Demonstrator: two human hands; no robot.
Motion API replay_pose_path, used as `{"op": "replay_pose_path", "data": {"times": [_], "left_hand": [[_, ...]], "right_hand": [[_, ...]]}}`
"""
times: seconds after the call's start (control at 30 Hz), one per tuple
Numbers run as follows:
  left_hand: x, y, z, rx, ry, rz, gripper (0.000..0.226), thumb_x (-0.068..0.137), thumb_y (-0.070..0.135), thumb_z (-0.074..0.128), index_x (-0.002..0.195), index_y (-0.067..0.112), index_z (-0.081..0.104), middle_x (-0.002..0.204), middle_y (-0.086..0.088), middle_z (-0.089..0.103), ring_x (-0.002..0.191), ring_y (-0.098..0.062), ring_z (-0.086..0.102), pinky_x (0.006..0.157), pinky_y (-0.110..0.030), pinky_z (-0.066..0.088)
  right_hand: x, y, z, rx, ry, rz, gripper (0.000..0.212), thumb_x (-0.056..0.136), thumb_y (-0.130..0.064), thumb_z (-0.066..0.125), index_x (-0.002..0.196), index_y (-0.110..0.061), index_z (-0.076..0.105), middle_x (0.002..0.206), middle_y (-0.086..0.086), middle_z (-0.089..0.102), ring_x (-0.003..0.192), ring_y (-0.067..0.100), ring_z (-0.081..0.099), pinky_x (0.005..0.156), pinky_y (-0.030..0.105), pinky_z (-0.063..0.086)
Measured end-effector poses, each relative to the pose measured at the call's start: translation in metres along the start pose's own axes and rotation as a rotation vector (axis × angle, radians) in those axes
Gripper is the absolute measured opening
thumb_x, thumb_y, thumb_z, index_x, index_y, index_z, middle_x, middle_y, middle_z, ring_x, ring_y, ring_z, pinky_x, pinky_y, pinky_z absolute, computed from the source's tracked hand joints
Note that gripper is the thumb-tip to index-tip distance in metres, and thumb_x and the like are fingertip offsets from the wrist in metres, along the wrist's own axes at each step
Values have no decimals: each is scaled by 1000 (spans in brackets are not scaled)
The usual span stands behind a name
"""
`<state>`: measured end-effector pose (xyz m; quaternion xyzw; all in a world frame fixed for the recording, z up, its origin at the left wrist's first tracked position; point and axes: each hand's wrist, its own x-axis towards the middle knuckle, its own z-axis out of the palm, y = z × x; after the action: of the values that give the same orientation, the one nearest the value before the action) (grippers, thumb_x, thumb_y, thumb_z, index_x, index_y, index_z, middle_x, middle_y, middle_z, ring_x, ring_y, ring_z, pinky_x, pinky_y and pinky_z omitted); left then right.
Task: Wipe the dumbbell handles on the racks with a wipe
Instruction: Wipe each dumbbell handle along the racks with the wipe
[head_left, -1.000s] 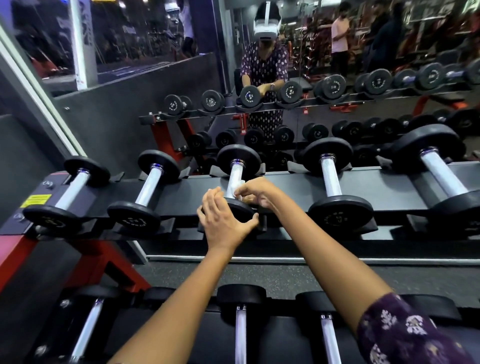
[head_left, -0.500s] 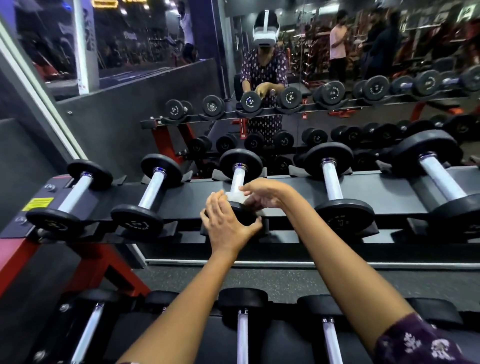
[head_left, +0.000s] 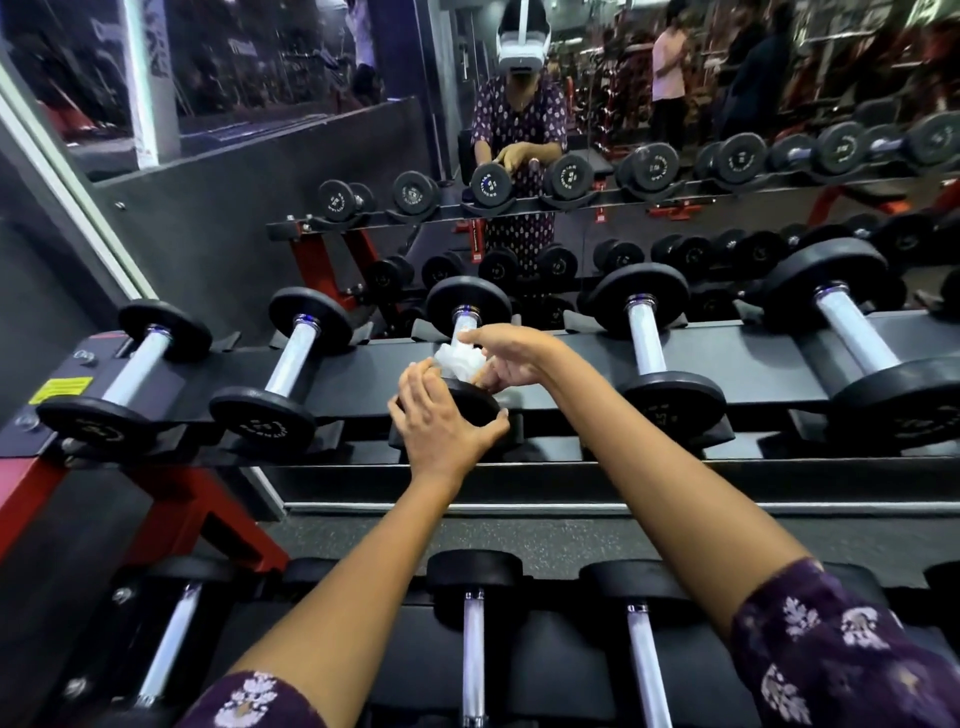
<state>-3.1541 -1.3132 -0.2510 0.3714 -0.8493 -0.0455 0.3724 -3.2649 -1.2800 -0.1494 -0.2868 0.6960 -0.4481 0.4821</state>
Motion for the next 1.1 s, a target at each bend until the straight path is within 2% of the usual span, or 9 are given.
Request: {"op": "replay_pose_path", "data": {"times": [0.13,0.23,0.4,0.53,0.6,0.7,0.87,1.0,1.1], "left_hand": [[0,0,1,13,4,9,87,55,57,79,111,-4,52,123,-20,54,117,-43,50,88,-61,46],[1,-1,1,20,24,21,89,58,68,57,111,-3,51,122,-21,55,115,-41,53,86,-58,48],[2,-3,4,11,75,57,84,56,65,60,110,2,45,119,-18,55,114,-36,50,83,-58,50],[2,-5,6,-22,123,49,84,55,68,50,110,6,41,119,-15,55,114,-30,43,84,-57,50],[3,-4,8,-17,122,54,85,56,69,50,111,6,42,119,-15,55,114,-30,43,84,-58,50],[3,-5,8,-15,123,60,84,56,70,50,111,7,41,118,-15,55,112,-33,50,84,-57,50],[3,-8,9,-41,175,83,81,57,69,52,110,9,39,113,-15,57,106,-25,41,87,-51,48],[5,-7,9,-46,180,91,81,56,69,53,110,10,39,112,-13,55,103,-25,41,86,-50,48],[5,-8,10,-50,193,91,81,56,68,53,110,9,40,111,-13,55,103,-25,42,87,-50,47]], "right_hand": [[-1,4,8,40,-92,66,26,99,-31,38,106,-7,42,64,8,50,56,16,42,68,28,40],[11,10,22,-17,-78,97,30,99,-34,39,110,-7,47,82,11,54,70,20,52,70,32,43],[16,6,1,68,-1,96,57,101,-38,28,119,14,41,102,21,52,57,13,34,58,21,34],[24,15,12,193,127,52,31,100,-17,30,73,-8,41,66,6,36,34,10,36,39,21,31],[34,14,9,409,205,-35,27,91,3,28,69,-7,41,65,10,39,38,17,48,48,24,45],[51,14,5,596,345,-134,23,80,17,30,78,0,47,73,18,48,67,31,54,82,48,49],[61,27,3,509,420,-100,11,73,11,59,70,1,55,63,14,55,38,15,54,44,25,53],[88,18,-10,566,497,-156,37,66,3,74,98,6,55,94,13,63,73,20,65,78,38,57],[75,13,-3,513,467,-152,29,75,4,69,93,-1,47,93,13,54,43,7,58,57,25,56]]}}
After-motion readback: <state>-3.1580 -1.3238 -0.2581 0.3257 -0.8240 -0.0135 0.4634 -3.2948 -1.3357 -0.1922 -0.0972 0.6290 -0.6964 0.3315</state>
